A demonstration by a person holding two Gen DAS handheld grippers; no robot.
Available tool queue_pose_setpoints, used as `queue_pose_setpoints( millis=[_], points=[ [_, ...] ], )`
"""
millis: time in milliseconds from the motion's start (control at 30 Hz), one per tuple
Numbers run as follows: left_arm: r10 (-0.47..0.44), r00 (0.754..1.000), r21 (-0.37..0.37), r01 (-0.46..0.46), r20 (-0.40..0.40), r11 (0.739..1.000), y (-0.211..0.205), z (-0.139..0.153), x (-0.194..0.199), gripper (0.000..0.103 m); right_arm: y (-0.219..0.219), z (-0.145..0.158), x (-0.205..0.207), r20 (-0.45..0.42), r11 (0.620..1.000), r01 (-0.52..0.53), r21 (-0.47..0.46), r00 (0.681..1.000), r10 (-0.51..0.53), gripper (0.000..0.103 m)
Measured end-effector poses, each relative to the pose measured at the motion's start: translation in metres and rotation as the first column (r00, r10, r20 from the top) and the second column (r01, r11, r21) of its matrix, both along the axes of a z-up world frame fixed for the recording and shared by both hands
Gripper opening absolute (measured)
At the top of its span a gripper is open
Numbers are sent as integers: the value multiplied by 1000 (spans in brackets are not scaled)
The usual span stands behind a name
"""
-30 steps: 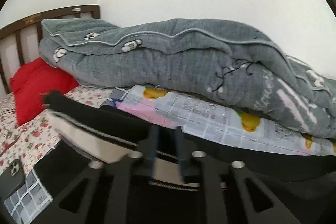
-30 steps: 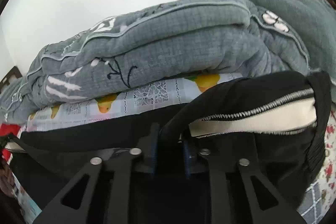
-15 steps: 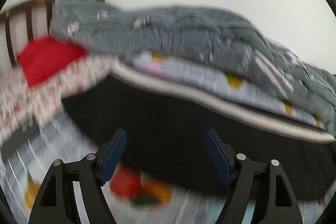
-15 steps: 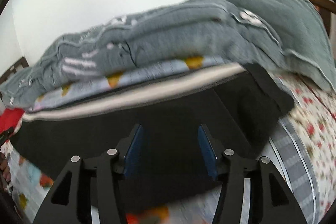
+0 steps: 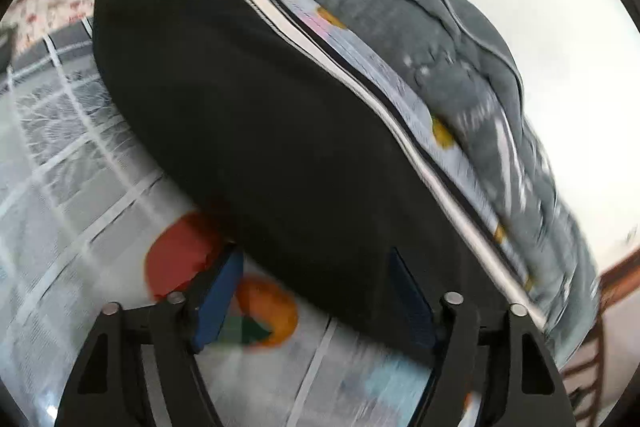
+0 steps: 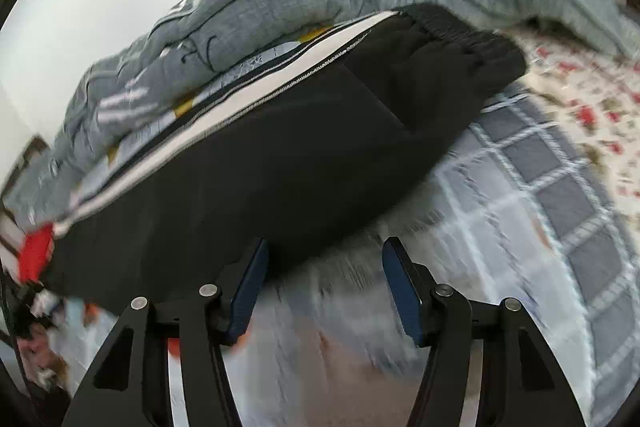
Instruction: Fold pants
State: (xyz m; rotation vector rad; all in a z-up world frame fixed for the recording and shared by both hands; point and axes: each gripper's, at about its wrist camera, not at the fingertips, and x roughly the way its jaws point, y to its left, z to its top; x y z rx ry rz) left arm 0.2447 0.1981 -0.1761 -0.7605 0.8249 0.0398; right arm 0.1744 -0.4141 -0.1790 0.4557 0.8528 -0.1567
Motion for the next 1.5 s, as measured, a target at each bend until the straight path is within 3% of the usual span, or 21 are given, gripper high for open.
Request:
queue_pose_setpoints(
  millis=[33,67,100,200,233,267,367,467,567,667,867,967,1000,1033,1067,1100,1233,1333,1400,1467,1500],
  points=[
    [10,1000,-12,-10,-4,1000,4,-2,5,60,-2,0,7,-6,1000,23,9,1000,-23,52],
    [21,1000,-23,-22,-11,999,7,-4,11,48,-8,-2,16,-17,998,62,18,998,-62,42],
    [38,999,-36,-39,-22,999,11,-6,17,33,-18,-4,25,-22,994,97,45,995,-96,40],
    [58,996,-108,-65,-64,992,24,-16,28,15,-34,-14,44,-10,981,88,176,996,-88,40],
    [38,997,-100,-45,-74,994,24,-15,31,14,-36,-15,48,-9,978,85,192,996,-85,36],
    [24,997,-84,-30,-78,996,24,-13,31,13,-37,-14,49,-15,979,93,183,996,-92,14],
    [14,997,-32,-16,-74,999,17,1,21,11,-36,-3,37,44,985,78,156,995,-85,7],
    [-22,997,74,27,-72,997,4,21,0,11,-37,17,7,118,988,74,138,989,-90,7],
    [-60,996,185,70,-63,980,-11,36,-33,11,-43,27,-22,110,988,74,138,990,-89,7],
    [-74,995,229,88,-70,969,-15,36,-68,11,-48,29,-55,90,993,58,100,994,-67,7],
    [-107,993,248,118,-56,962,-13,22,-135,13,-51,30,-127,75,999,36,38,996,-38,8],
    [-95,994,305,109,-62,946,-20,21,-149,22,-50,23,-147,30,1000,17,-19,999,-17,14],
    [-77,994,330,96,-71,939,-22,22,-151,33,-51,23,-151,29,999,16,-38,999,-15,17],
    [-49,995,363,77,-85,929,-24,25,-155,42,-53,25,-157,36,998,18,-54,999,-16,28],
    [-30,996,387,63,-89,920,-26,27,-157,58,-58,29,-165,60,997,46,-67,997,-42,37],
    [-9,997,416,41,-80,908,-27,31,-162,65,-63,32,-168,77,995,65,-72,995,-59,42],
    [13,998,402,13,-60,915,-27,37,-177,65,-95,33,-167,116,986,167,-30,980,-162,61],
    [46,997,361,-23,-54,932,-25,37,-188,65,-126,16,-147,88,971,217,96,970,-225,67],
    [61,997,340,-45,-37,939,-23,37,-196,65,-143,4,-134,75,949,234,211,964,-255,66],
    [80,996,332,-67,-26,941,-24,37,-201,65,-147,10,-126,77,955,221,196,968,-240,29],
    [82,996,329,-71,-21,942,-23,36,-204,65,-147,17,-125,94,964,209,165,970,-226,26]
  ],
)
